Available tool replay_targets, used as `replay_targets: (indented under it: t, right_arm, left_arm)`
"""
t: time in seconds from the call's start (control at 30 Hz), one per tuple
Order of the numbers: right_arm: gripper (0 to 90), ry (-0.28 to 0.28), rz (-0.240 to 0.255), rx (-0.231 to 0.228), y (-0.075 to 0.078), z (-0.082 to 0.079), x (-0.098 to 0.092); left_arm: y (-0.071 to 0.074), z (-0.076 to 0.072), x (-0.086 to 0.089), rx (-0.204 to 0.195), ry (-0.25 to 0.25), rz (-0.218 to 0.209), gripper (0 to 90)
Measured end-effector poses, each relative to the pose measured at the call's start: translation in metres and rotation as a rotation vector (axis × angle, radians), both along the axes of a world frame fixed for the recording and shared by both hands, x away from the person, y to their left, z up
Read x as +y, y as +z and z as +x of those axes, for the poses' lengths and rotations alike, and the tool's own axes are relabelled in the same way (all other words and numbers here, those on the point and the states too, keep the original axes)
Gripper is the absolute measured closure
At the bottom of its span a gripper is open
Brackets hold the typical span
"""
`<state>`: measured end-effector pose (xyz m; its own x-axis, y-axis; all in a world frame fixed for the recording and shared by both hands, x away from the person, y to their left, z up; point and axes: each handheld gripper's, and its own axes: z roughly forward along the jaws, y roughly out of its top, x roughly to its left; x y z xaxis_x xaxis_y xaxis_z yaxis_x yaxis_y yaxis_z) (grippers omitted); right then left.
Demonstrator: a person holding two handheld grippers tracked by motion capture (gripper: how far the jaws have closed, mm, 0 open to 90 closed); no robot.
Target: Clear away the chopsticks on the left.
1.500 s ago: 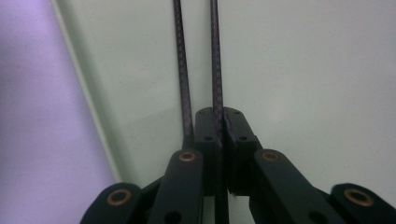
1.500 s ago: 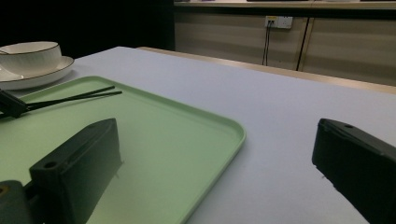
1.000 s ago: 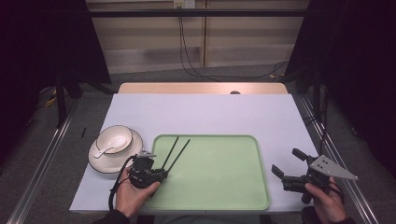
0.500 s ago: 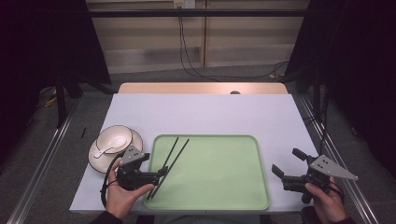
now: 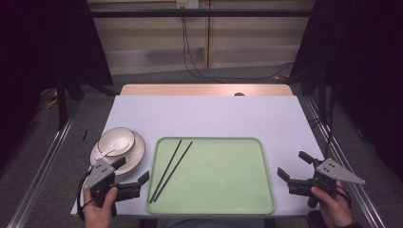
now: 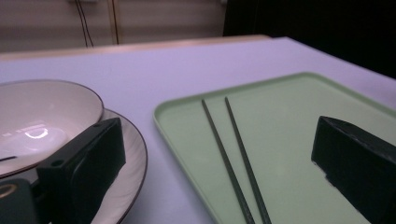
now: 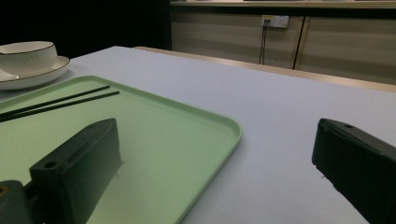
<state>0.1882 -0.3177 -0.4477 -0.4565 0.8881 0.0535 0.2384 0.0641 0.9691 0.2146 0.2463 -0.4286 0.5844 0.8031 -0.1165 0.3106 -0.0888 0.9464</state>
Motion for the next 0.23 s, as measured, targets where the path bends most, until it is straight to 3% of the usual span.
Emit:
replay_targets:
  t: [0.1,0.23]
  right_arm:
    - [0.6,-0.006,-0.004,-0.001,0.000,-0.001,0.000]
    - [0.6,0.005,-0.013,-0.001,0.000,0.000,0.000]
  left_arm:
    - [-0.005,-0.012,0.008,-0.045,0.021,-0.025,2.7]
    - [-0.007,-0.015,0.009,-0.050,0.050,-0.051,2.7]
